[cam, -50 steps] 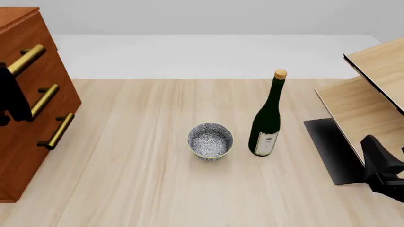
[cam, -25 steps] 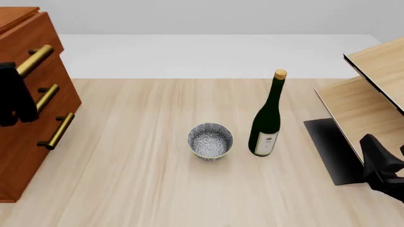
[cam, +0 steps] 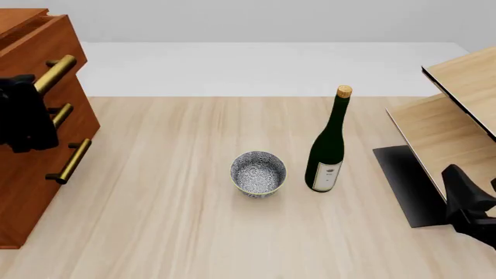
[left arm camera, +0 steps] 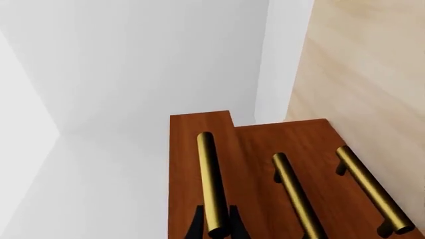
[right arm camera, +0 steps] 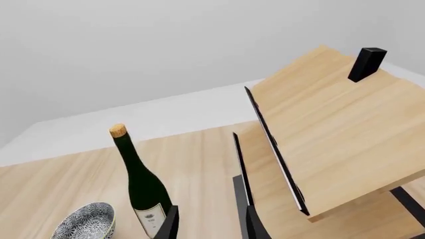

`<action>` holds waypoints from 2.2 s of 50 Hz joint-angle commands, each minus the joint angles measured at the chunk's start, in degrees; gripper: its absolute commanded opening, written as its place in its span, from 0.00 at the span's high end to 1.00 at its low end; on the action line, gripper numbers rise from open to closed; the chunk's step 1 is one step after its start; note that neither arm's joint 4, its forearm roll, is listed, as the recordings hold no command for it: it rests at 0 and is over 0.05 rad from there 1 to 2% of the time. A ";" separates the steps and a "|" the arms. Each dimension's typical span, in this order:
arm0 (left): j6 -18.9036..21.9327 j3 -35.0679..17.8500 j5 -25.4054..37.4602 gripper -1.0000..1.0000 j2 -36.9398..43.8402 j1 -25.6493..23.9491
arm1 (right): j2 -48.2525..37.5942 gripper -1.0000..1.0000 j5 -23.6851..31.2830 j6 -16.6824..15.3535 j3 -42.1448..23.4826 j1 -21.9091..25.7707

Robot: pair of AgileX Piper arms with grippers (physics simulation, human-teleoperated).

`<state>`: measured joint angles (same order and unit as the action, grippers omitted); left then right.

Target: Close the bottom drawer of the cabinet and open the top drawer.

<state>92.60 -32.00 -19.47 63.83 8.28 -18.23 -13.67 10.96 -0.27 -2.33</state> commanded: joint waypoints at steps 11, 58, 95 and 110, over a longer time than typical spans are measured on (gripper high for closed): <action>-0.06 -3.83 -1.99 1.00 1.32 -4.25 | 0.04 0.00 0.04 0.03 -0.01 -0.01; -1.77 -4.88 -0.96 0.00 2.89 -5.11 | -0.22 0.00 -0.15 0.21 -0.02 -0.14; -4.55 -4.94 0.79 0.00 3.37 -5.83 | -1.49 0.00 -1.40 0.48 0.04 -0.56; -5.80 -4.12 1.26 0.00 3.29 -7.36 | -1.54 0.00 -1.27 0.75 -0.02 -0.64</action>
<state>87.68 -36.47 -18.68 67.26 1.80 -19.58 -14.85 11.53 -0.28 -2.92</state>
